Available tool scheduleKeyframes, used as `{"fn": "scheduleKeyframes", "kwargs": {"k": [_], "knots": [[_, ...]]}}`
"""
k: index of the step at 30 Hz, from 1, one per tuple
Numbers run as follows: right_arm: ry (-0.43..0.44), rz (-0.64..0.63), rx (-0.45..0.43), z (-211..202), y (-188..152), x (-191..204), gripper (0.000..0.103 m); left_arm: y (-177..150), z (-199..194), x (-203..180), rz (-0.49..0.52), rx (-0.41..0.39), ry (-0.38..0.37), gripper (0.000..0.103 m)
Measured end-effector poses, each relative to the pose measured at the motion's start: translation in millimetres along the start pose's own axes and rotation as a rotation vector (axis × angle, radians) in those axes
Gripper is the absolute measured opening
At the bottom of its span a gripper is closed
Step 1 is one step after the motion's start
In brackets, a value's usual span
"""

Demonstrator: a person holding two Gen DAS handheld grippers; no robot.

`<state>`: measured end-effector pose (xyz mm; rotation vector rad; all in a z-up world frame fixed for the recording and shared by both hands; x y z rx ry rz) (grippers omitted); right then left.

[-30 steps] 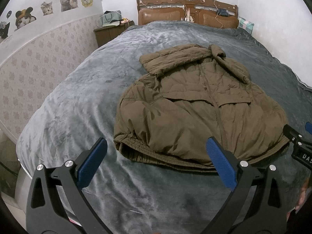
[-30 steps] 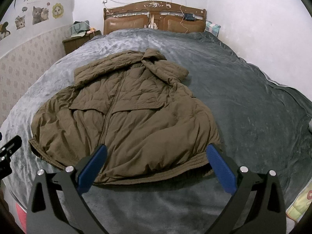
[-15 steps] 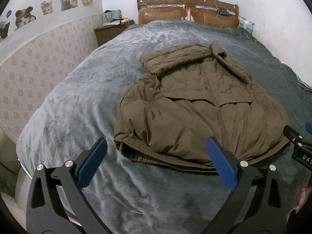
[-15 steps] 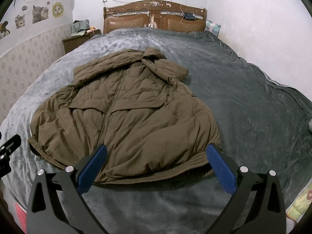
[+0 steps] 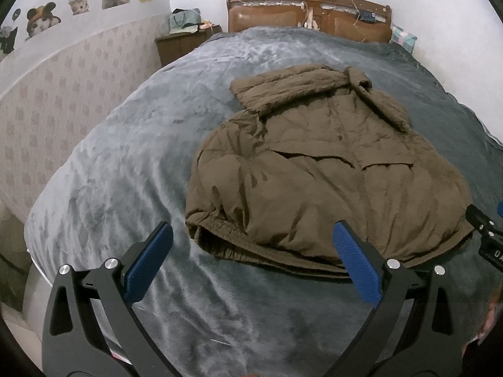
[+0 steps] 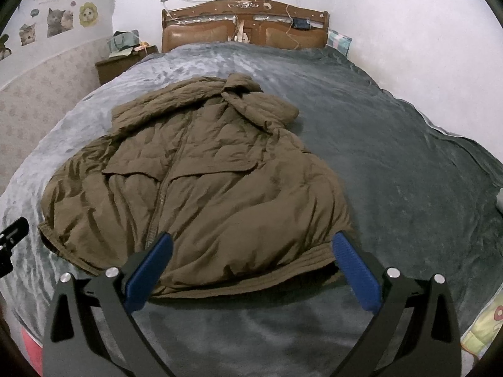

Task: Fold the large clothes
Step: 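Grasp the jacket hem with the left tool while the right tool grasps the hem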

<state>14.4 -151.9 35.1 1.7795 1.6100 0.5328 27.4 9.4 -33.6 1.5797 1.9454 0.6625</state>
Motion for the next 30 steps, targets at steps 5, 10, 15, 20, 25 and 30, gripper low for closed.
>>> {"fn": "scheduleKeyframes", "kwargs": {"k": [5,10,15,20,25,30], "knots": [[-0.02,-0.007,0.01,5.8,-0.9,-5.0,0.101,1.5,8.9,5.8,-0.016,0.015,0.004,0.1],[-0.052,-0.028,0.001,8.9,3.7,-9.5,0.101,6.2,18.0,14.6,-0.026,0.005,0.036,0.1],[-0.08,-0.012,0.015,21.7,7.1,-28.3,0.101,15.7,35.0,23.8,-0.032,0.011,0.054,0.1],[-0.099,0.042,0.055,45.7,3.4,-57.6,0.101,22.5,63.2,32.0,-0.021,0.032,0.072,0.1],[-0.143,0.046,0.137,80.4,-8.8,-82.5,0.101,26.9,93.1,35.1,-0.004,0.074,0.063,0.1],[-0.023,0.108,0.18,113.7,-15.3,-101.6,0.101,25.5,128.8,32.9,0.028,0.132,0.062,0.09]]}}
Point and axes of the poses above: each gripper's, at about its wrist camera, not at the fingertips, and z roughly the way its jaws point, x to its left, y to its top, the point moved 2 cm from there along z, roughly the way its jaws point, and after that the axes turned 12 degrees about -z, right-handed, at the moved point
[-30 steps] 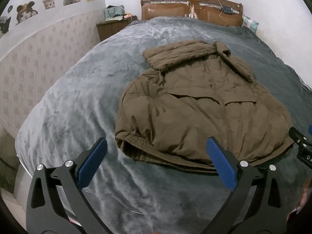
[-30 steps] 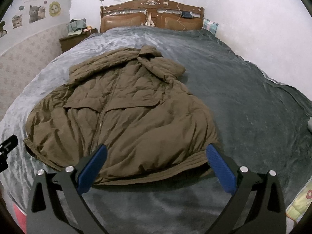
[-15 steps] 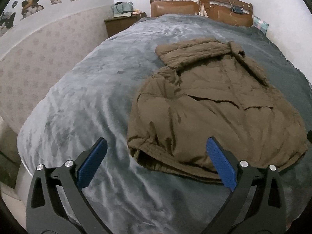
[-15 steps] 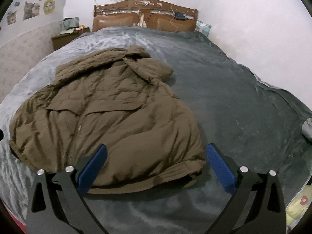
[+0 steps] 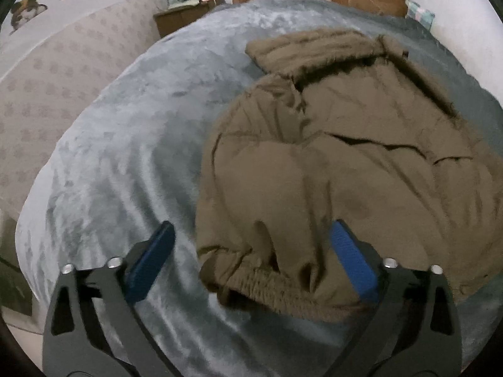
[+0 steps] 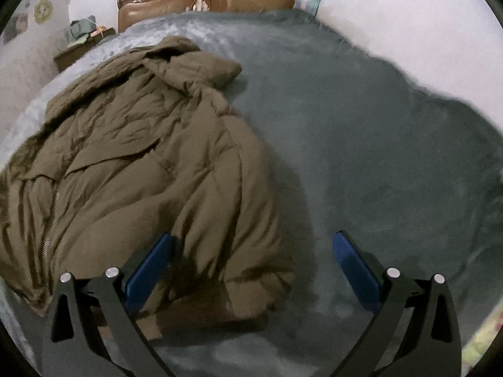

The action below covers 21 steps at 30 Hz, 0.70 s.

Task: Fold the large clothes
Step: 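Grasp the jacket hem with the left tool while the right tool grasps the hem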

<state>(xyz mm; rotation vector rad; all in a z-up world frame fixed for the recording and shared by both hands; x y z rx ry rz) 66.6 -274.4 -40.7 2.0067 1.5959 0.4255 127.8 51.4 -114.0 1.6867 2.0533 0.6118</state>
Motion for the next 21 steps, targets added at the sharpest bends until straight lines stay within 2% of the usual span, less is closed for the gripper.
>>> {"fn": "scheduleKeyframes", "kwargs": {"k": [2,3,4,8,10,13,17,21], "knots": [[0.065,0.024,0.005,10.9,1.5,-3.7,0.098,1.0,14.7,-1.1,-0.007,0.048,-0.028,0.078],[0.097,0.03,0.007,15.7,1.8,-3.1,0.085,1.4,23.6,-0.9,-0.025,0.083,-0.055,0.07],[0.15,0.036,0.015,22.9,3.3,-2.5,0.07,1.4,28.4,1.0,-0.036,0.098,-0.06,0.067],[0.204,0.012,0.031,34.6,3.1,4.1,0.047,1.7,33.1,-4.2,-0.022,0.096,-0.04,0.052],[0.201,-0.012,0.017,32.5,4.1,6.2,0.027,2.1,28.8,-7.6,-0.006,0.089,-0.033,0.039],[0.193,-0.023,0.008,28.3,1.6,4.3,0.016,2.1,23.6,-11.0,0.004,0.082,-0.029,0.03],[0.164,-0.013,0.001,19.4,-11.7,-7.1,0.013,-7.0,13.0,-13.5,-0.007,0.086,-0.016,0.027],[0.143,0.006,0.0,7.0,-31.2,-18.5,0.011,-20.5,-1.9,-20.1,0.027,0.073,0.003,0.025]]}}
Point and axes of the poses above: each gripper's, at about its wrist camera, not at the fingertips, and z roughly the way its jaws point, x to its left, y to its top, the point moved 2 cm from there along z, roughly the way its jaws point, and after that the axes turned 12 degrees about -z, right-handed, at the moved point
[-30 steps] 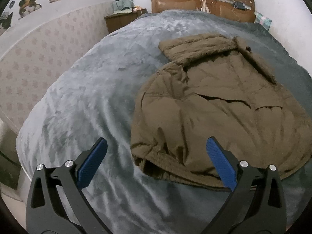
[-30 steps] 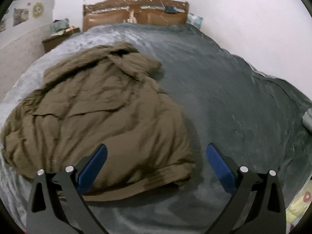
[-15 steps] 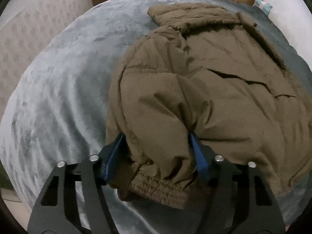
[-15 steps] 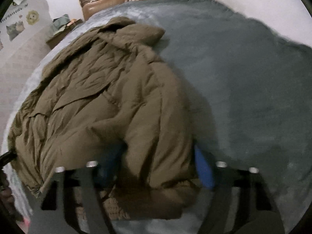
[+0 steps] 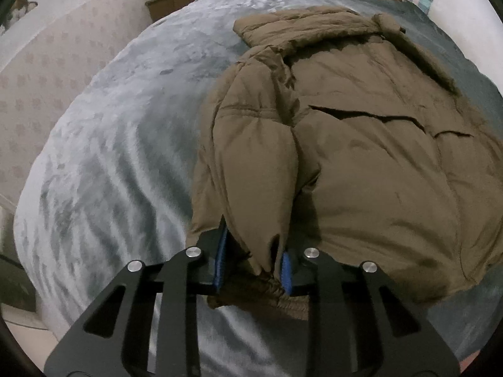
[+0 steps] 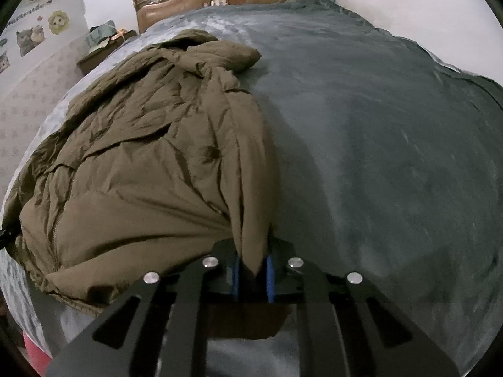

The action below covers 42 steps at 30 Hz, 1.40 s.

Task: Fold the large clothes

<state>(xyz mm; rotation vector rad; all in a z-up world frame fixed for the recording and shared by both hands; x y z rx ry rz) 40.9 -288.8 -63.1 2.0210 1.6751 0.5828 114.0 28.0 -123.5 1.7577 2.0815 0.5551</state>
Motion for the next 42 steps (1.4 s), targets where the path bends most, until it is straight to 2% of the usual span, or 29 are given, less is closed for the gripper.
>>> {"fn": "scheduleKeyframes", "kwargs": {"k": [8,9,10,11,12,13,15,19,23,28,31,35,42], "knots": [[0.008,0.009,0.049,-38.1,-31.3,-3.0,0.014,-14.1,-19.8,27.0,-0.097,0.037,-0.101,0.029],[0.004,-0.018,0.046,-38.0,-30.6,0.4,0.019,-10.7,-17.8,28.2,-0.098,0.026,-0.088,0.036],[-0.014,-0.04,0.042,-38.2,-29.2,2.1,0.026,-7.2,-15.2,27.9,-0.093,0.014,-0.07,0.052],[-0.04,-0.059,0.041,-38.1,-24.9,4.0,0.03,-3.9,-12.9,27.5,-0.092,0.0,-0.047,0.063],[-0.063,-0.063,0.035,-38.4,-20.8,4.4,0.045,1.9,-12.0,29.6,-0.095,-0.023,-0.02,0.078],[-0.078,-0.056,0.025,-40.1,-15.1,4.1,0.059,5.5,-12.8,28.6,-0.097,-0.042,-0.011,0.085],[-0.067,-0.02,-0.013,-46.3,-0.9,2.9,0.065,18.5,-12.9,27.3,-0.096,-0.069,-0.008,0.09],[-0.073,0.032,-0.049,-47.2,29.1,2.3,0.068,39.7,-14.2,20.9,-0.056,-0.13,0.021,0.096],[-0.086,0.02,-0.059,-39.9,49.5,7.6,0.068,55.5,-15.9,6.6,0.007,-0.173,0.058,0.097],[-0.09,-0.042,-0.047,-25.0,70.2,24.9,0.068,75.4,-9.1,-4.7,0.04,-0.166,0.038,0.097],[-0.079,-0.068,-0.04,-20.3,71.3,30.7,0.068,84.4,-4.9,-7.5,0.046,-0.152,0.019,0.097],[-0.056,-0.087,-0.04,-3.2,100.4,40.4,0.068,103.4,8.8,-22.9,0.063,-0.137,0.013,0.097],[-0.018,-0.117,-0.042,31.1,144.1,58.7,0.068,135.9,24.9,-58.1,0.14,-0.157,-0.024,0.097]]}}
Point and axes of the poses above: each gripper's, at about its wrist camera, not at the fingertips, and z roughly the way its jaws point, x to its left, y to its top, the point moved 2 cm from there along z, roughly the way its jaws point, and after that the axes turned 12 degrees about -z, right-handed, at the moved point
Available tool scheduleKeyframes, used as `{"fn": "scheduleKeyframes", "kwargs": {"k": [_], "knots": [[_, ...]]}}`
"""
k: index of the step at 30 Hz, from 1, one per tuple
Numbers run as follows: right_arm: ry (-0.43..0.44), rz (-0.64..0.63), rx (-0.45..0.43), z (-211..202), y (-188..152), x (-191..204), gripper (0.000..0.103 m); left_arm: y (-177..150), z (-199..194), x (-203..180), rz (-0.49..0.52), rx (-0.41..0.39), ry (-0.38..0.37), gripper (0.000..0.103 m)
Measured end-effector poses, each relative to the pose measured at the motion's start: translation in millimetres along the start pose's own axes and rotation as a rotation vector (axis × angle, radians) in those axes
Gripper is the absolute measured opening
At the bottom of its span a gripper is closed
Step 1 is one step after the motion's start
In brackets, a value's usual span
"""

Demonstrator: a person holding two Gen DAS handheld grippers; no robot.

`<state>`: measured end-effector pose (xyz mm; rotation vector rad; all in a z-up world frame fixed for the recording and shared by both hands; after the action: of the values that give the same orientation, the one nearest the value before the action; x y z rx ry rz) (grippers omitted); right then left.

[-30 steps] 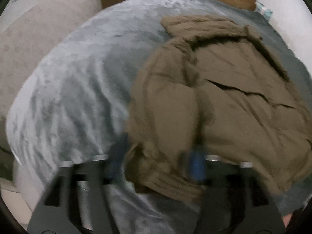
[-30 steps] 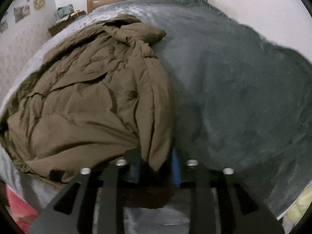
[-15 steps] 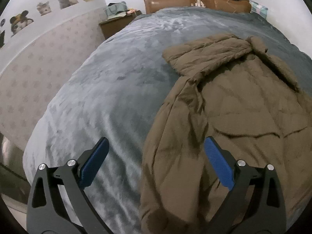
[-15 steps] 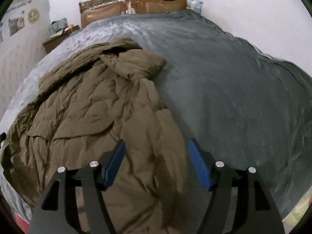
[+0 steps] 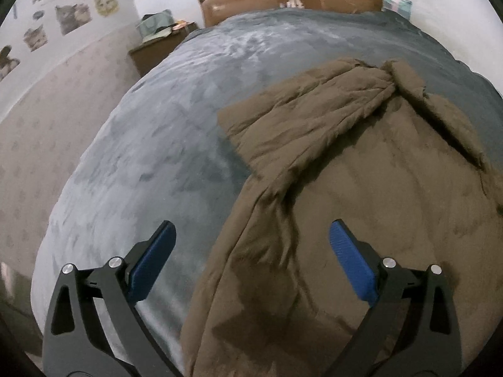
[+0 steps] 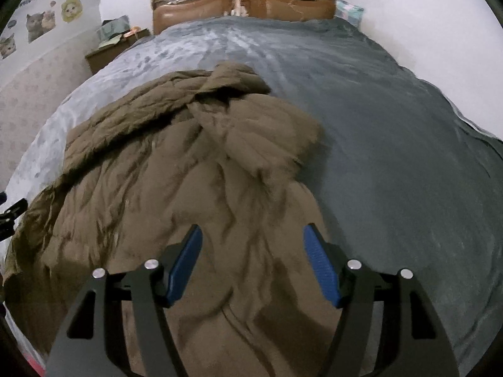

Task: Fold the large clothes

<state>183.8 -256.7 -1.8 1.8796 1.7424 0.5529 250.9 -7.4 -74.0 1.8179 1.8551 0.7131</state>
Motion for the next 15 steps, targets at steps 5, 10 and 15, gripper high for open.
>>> {"fn": "scheduleKeyframes", "kwargs": {"k": [5,10,15], "knots": [[-0.017,-0.066,0.013,41.0,45.0,7.2,0.068,28.7,29.7,-16.4,0.016,0.007,-0.013,0.097],[-0.033,-0.133,0.04,89.2,90.0,17.8,0.068,55.0,72.9,-37.8,0.028,0.043,-0.013,0.097],[-0.026,-0.2,0.071,136.0,132.3,35.4,0.068,72.4,98.5,-69.9,0.076,0.042,-0.009,0.097]]}}
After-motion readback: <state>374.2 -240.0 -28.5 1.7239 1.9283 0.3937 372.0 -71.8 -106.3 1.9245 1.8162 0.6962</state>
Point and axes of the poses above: each gripper's, at about its wrist camera, not at the fingertips, and z roughly the way its jaws point, x to its left, y to its top, the point moved 2 cm from there along z, roughly the way its jaws point, and after that the axes turned 12 degrees about -z, right-handed, at the moved point
